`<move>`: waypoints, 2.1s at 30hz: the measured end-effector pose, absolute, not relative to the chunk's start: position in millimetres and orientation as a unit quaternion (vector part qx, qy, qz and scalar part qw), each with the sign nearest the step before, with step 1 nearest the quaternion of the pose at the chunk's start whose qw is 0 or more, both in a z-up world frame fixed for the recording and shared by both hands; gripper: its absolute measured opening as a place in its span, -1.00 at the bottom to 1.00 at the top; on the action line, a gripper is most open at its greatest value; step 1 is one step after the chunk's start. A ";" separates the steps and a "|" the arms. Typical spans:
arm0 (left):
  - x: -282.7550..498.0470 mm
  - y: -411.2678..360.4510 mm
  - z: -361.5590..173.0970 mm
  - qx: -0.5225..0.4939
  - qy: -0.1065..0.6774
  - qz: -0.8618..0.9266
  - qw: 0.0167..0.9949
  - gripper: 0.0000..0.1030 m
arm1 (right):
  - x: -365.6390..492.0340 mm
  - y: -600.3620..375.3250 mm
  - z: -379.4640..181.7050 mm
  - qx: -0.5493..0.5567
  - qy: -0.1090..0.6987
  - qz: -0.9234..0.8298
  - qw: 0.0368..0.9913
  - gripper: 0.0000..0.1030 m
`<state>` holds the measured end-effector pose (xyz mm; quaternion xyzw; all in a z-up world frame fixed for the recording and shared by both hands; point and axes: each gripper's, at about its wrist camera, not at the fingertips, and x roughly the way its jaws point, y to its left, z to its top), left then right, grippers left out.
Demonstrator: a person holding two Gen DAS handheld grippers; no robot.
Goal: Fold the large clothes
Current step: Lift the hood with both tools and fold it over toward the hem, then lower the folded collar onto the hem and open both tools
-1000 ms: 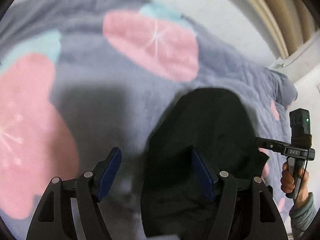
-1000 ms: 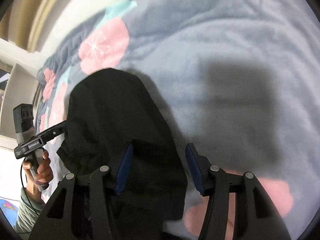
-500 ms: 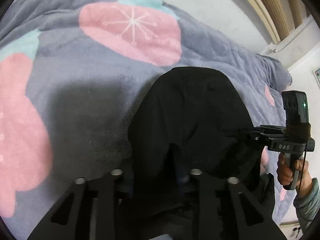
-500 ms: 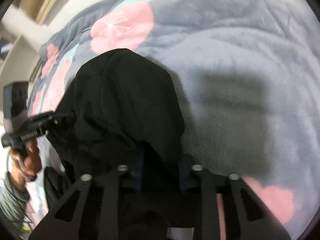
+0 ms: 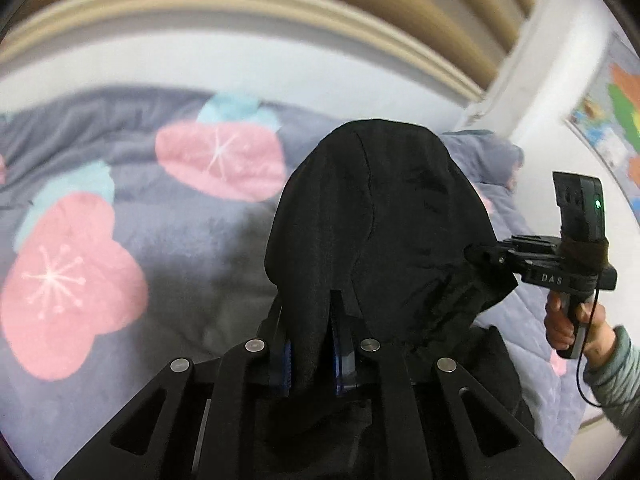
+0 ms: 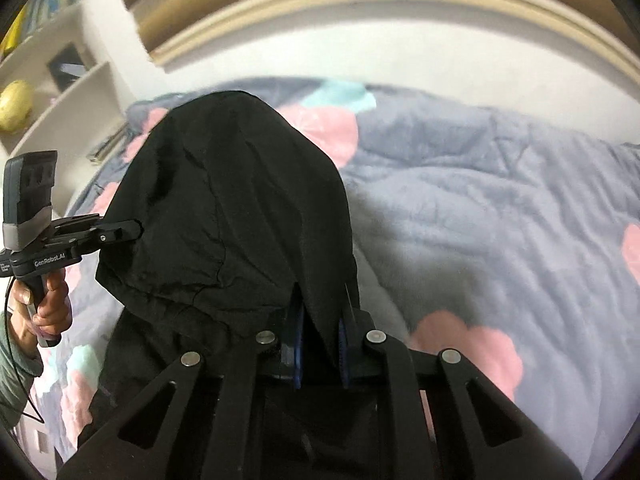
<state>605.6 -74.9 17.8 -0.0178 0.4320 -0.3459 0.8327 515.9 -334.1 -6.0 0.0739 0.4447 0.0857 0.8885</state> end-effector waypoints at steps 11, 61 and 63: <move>402.2 -59.4 46.1 0.120 0.377 -0.332 0.856 -0.68 | 347.5 -280.9 19.3 0.022 0.409 0.038 0.911 -0.68; 360.1 -58.5 -34.5 -0.080 0.521 -0.318 0.788 -0.16 | 301.0 -232.4 -49.3 0.145 0.509 0.016 0.848 0.11; 374.5 -59.5 -31.2 -0.103 0.518 -0.319 0.787 -0.10 | 317.4 -236.1 -58.2 0.141 0.514 0.000 0.846 0.10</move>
